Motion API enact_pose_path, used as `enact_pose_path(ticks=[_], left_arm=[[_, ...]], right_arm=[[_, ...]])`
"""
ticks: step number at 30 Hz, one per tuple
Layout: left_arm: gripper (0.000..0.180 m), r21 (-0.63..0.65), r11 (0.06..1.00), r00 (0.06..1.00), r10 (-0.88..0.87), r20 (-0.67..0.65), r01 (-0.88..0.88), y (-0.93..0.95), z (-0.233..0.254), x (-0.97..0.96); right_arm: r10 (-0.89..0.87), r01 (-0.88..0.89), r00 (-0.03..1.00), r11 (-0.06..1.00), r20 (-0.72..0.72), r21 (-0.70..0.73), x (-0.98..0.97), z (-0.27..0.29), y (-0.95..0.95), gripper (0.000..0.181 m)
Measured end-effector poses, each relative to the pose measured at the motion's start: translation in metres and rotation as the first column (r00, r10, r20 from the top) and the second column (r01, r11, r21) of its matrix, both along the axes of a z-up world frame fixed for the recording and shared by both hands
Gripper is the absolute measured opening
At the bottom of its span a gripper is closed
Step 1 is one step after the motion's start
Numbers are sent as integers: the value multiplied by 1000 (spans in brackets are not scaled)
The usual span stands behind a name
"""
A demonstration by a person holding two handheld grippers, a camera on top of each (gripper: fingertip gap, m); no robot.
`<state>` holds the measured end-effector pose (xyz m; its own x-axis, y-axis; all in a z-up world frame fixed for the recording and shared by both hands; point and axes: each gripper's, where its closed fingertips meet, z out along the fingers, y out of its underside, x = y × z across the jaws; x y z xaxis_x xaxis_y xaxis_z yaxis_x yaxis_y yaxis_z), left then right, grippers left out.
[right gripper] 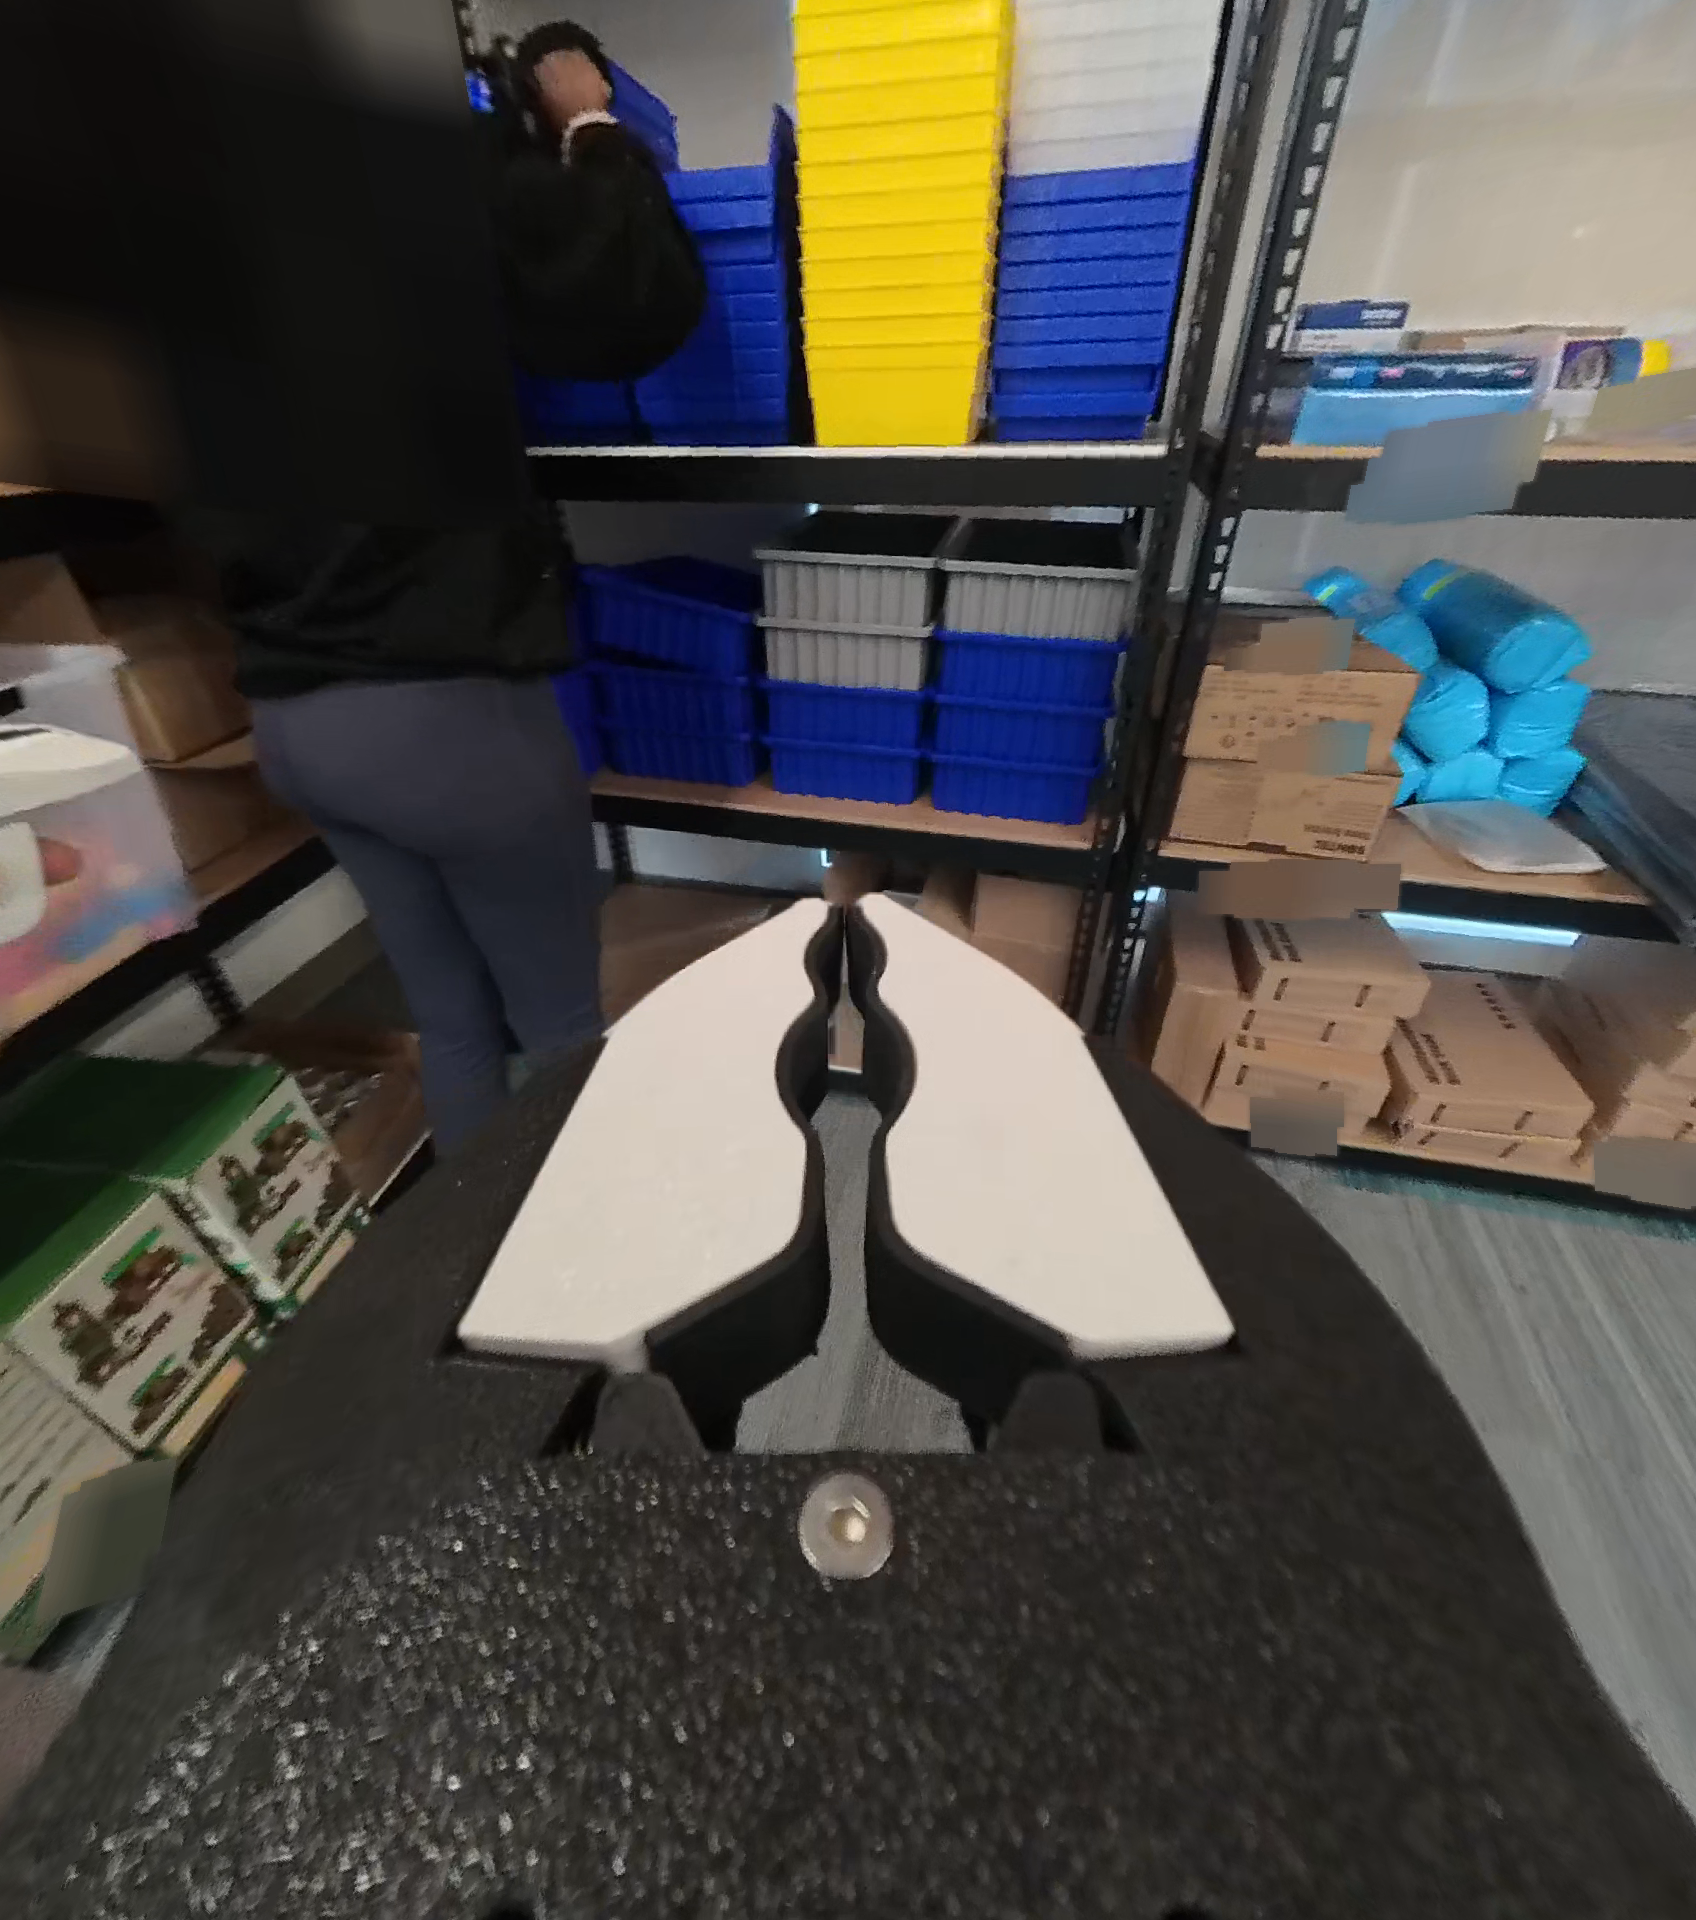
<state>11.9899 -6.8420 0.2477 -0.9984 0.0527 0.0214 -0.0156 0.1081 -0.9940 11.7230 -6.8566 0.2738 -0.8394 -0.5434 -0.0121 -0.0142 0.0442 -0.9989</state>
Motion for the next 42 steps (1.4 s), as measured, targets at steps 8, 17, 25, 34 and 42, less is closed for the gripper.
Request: enact_pose_path(ticks=[8, 17, 25, 34, 42], left_arm=[[0, -61, 997, 998, -38, 44, 41, -103, 23, 21], [0, 39, 995, 995, 93, 26, -94, -111, -7, 51], [0, -4, 954, 953, 298, 46, -298, -97, 8, 43], [0, 22, 924, 924, 382, -28, -382, -112, -3, -48], [0, 70, 896, 897, 441, -15, -439, -92, -16, -105]], right_arm=[[-8, 7, 1000, 1000, -26, -21, 23, 16, -95, 0], [139, -139, 990, 990, -4, 31, 63, 0, -151, 0], [273, -273, 962, 962, 9, -11, 44, 10, -193, 0], [312, -312, 950, 950, -4, 29, -56, 5, -230, 0], [388, -389, 921, 918, 25, 76, -92, -15, -229, 0]])
